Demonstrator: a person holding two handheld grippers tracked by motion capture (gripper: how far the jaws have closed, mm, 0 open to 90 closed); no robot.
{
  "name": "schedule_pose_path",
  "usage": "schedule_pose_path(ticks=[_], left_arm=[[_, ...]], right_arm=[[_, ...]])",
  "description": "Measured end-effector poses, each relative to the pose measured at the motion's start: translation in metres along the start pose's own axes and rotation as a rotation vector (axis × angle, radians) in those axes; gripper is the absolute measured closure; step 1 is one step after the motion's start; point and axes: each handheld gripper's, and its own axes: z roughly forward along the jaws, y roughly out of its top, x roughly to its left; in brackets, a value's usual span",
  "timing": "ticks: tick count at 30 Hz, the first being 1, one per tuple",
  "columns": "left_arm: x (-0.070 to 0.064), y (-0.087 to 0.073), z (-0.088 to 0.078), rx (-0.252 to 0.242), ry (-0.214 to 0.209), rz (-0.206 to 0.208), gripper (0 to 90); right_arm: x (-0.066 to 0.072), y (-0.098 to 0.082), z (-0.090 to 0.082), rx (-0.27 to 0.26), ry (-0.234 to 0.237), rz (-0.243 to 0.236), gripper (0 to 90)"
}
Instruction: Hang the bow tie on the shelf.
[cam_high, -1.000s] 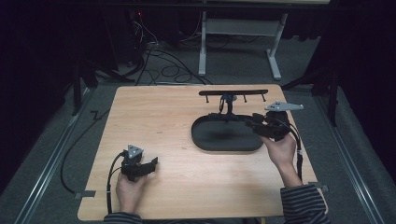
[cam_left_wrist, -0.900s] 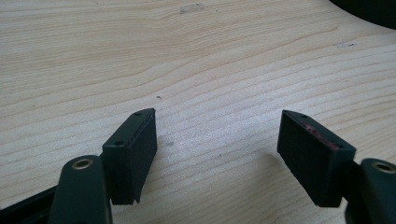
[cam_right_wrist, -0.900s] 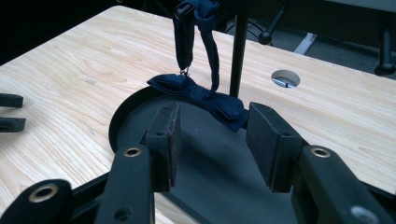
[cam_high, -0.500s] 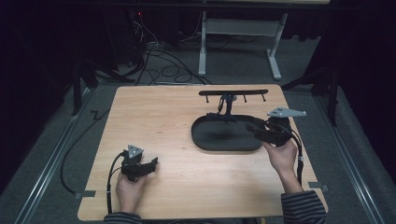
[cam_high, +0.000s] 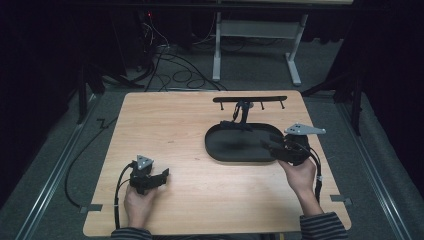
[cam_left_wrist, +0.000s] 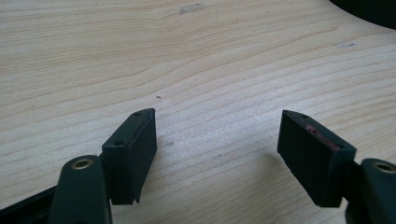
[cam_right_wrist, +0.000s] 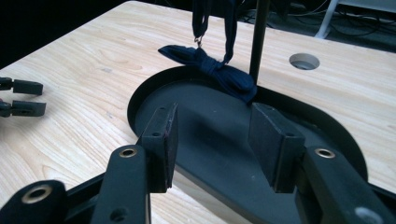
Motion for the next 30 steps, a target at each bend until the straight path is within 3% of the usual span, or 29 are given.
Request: schedule_pose_path(ticks=[30], left_arm=[[-0.001,0.000,0.000,0.002,0.004,0.004,28.9]], right_arm=[[0.017,-0.045,0.019,0.041,0.051,0.007,49.9]])
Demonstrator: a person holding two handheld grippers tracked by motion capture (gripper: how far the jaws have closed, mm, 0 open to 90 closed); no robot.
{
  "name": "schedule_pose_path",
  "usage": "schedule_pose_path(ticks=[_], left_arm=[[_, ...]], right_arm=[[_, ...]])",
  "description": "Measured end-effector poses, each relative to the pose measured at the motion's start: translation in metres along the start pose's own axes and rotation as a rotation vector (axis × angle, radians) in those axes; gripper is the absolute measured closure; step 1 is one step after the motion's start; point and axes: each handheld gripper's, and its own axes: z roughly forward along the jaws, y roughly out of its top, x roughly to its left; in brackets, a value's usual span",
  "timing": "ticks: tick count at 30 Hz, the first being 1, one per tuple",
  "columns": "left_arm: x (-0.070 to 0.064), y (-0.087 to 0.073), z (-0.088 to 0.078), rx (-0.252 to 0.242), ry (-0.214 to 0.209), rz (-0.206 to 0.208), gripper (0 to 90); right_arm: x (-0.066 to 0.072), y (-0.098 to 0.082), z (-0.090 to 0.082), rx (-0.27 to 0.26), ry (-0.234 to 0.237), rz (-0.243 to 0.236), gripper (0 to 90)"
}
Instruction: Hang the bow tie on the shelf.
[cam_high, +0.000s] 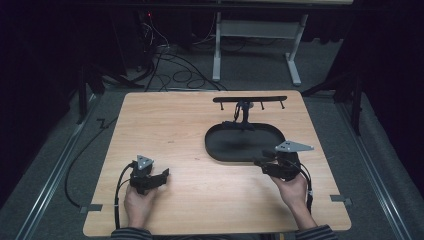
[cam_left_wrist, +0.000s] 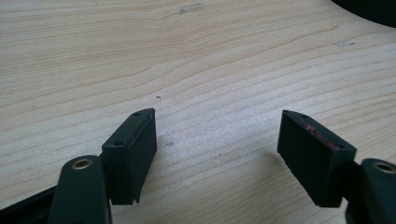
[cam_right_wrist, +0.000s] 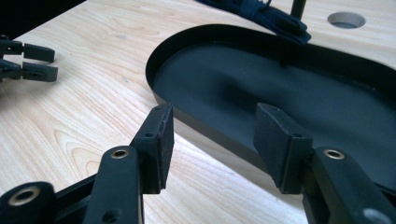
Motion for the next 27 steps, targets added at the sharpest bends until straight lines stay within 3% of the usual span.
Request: schedule_pose_path(ticks=[27], left_arm=[[0.000,0.000,0.000,0.002,0.003,0.004,28.9]], right_arm=[[0.006,-0.033,0.018,0.059,0.031,0.022,49.8]])
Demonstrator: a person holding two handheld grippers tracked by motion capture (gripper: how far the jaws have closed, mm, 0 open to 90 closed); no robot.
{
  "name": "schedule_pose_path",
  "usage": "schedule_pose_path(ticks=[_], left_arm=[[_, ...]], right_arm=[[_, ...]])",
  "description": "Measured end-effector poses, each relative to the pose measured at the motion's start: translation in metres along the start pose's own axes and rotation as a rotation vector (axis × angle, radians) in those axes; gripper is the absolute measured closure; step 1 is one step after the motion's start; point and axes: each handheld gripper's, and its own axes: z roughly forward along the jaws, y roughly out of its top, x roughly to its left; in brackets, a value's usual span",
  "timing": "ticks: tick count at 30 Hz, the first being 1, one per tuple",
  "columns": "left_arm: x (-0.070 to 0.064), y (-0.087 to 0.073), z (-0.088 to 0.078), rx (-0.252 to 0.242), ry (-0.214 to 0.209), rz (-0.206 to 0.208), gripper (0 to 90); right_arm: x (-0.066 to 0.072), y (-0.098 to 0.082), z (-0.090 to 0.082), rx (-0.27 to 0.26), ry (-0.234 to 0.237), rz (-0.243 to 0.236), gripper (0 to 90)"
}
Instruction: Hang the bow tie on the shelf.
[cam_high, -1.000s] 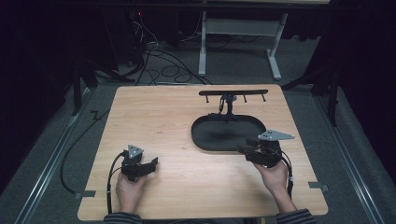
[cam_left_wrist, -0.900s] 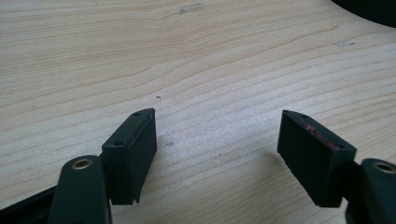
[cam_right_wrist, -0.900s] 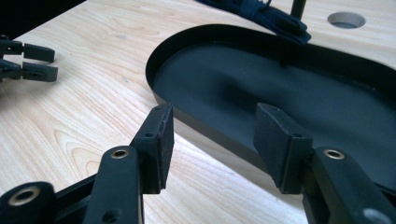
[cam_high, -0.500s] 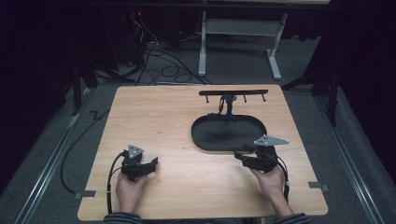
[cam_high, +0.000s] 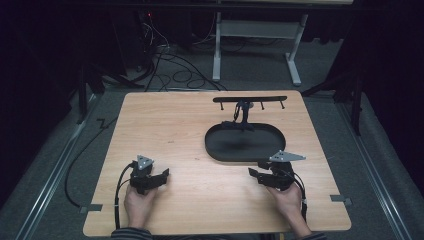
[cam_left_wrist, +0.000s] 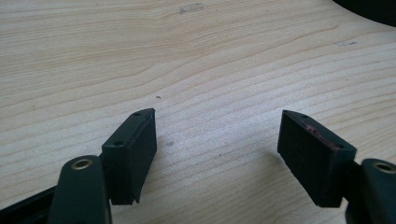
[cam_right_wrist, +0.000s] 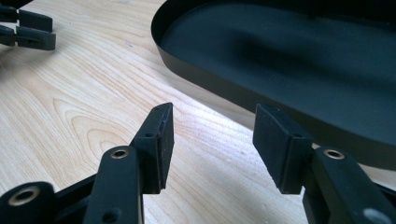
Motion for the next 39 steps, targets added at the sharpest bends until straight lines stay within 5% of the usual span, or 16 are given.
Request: schedule_pose_path(ticks=[31,39], left_arm=[[0.000,0.000,0.000,0.000,0.001,0.001,28.9],[0.000,0.000,0.000,0.002,0.002,0.002,28.9]], right_arm=[[0.005,-0.025,0.021,0.085,-0.005,-0.004,49.6],[0.005,-0.030,0.021,0.057,-0.011,-0.018,49.5]])
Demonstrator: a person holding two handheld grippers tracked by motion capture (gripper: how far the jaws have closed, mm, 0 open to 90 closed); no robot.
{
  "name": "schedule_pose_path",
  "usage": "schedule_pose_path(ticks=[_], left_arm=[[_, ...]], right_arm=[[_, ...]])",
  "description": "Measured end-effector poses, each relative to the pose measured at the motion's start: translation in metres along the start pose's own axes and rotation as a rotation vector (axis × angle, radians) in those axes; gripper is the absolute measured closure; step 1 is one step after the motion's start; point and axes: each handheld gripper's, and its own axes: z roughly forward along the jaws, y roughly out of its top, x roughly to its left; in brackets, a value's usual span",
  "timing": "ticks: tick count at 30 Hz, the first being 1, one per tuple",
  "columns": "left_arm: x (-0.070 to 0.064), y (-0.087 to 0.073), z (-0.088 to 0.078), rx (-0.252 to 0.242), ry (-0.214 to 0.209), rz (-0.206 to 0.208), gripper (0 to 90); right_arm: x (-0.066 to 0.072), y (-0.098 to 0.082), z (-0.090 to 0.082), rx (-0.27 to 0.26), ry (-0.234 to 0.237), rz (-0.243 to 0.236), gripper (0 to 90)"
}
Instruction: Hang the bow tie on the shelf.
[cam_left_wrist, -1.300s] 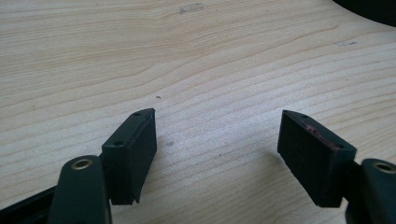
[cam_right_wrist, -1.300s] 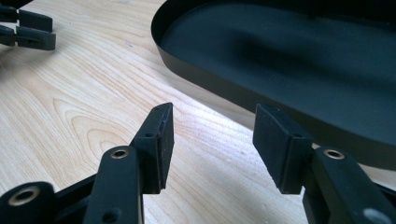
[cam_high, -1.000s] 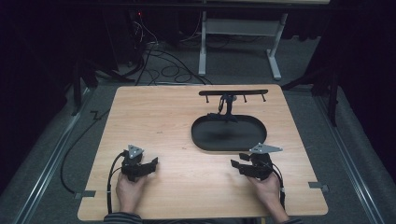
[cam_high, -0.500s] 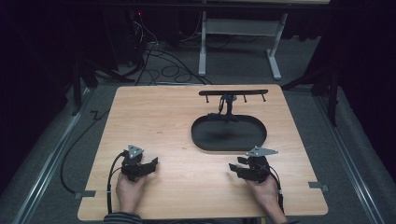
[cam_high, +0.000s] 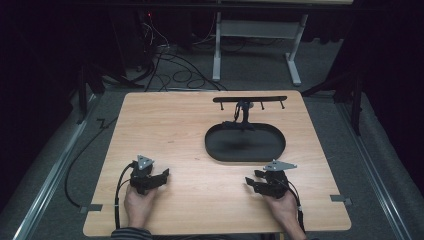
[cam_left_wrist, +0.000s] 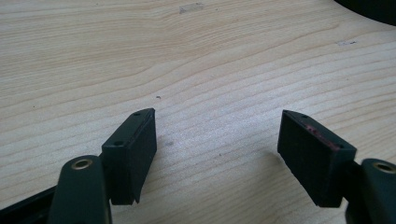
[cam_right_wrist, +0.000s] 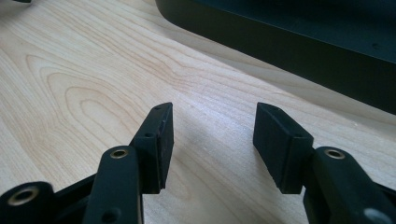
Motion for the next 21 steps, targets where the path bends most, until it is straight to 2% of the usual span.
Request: schedule_pose_path(ticks=[8,18,21], left_arm=[[0.000,0.000,0.000,0.000,0.000,0.000,28.8],[0.000,0.000,0.000,-0.005,-0.008,-0.004,28.8],[0.001,0.000,0.000,-0.005,-0.011,-0.006,28.8]], right_arm=[[0.002,0.000,0.000,0.003,-0.006,-0.021,48.1],[0.015,0.000,0.003,0.029,-0.085,-0.142,44.6],[0.015,0.000,0.003,0.029,-0.081,-0.139,44.4]])
